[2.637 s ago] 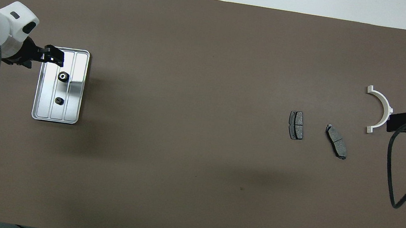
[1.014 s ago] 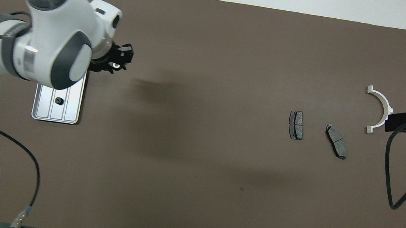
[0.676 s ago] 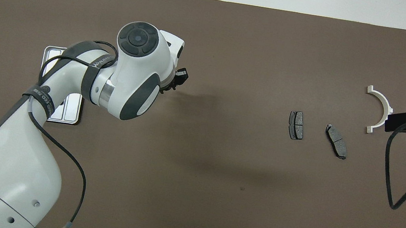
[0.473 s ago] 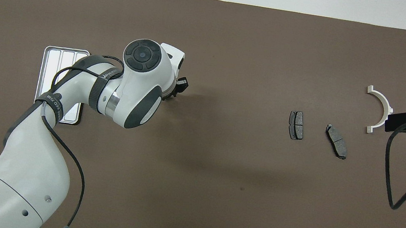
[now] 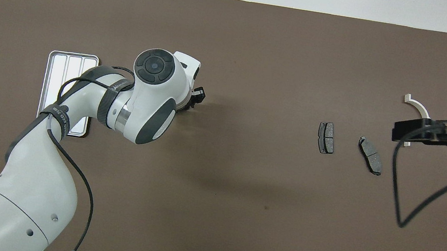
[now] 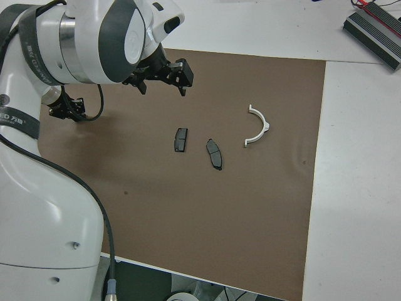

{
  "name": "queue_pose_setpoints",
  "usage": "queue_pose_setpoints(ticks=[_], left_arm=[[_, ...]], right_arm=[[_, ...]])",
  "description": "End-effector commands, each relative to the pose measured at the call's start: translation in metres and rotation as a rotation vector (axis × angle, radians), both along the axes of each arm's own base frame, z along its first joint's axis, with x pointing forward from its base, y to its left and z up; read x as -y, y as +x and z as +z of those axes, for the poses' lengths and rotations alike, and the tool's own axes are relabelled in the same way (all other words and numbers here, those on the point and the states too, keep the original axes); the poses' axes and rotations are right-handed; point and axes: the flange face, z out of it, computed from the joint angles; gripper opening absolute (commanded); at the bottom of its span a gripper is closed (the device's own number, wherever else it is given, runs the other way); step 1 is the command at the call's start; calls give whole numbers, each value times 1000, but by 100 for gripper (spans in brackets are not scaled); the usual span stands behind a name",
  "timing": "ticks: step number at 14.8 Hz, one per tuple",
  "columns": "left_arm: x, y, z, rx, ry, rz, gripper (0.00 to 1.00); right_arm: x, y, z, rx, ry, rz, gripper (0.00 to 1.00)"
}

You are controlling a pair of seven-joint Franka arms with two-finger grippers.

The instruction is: Place bearing gear from tray to pile

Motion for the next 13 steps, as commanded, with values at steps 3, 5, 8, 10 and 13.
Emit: queue_pose_setpoints(ticks=[3, 5, 8, 10, 13], left_arm=[[-52, -11, 36, -59, 57, -67, 100], [-128, -11, 64, -46, 48, -152, 100], [-221, -1, 71, -45, 35, -285, 100], [-268, 1, 66, -57, 27, -336, 100], [-313, -14, 47, -32, 26, -352, 100]], right_arm=[[-125, -3, -67, 4, 36, -159, 100], [-171, 0, -99, 3, 48, -231, 100], [-238, -1, -152, -1, 39, -285, 100], [-271, 8, -180, 8, 57, -324, 100], [-325, 33, -233, -4, 30, -408, 100]])
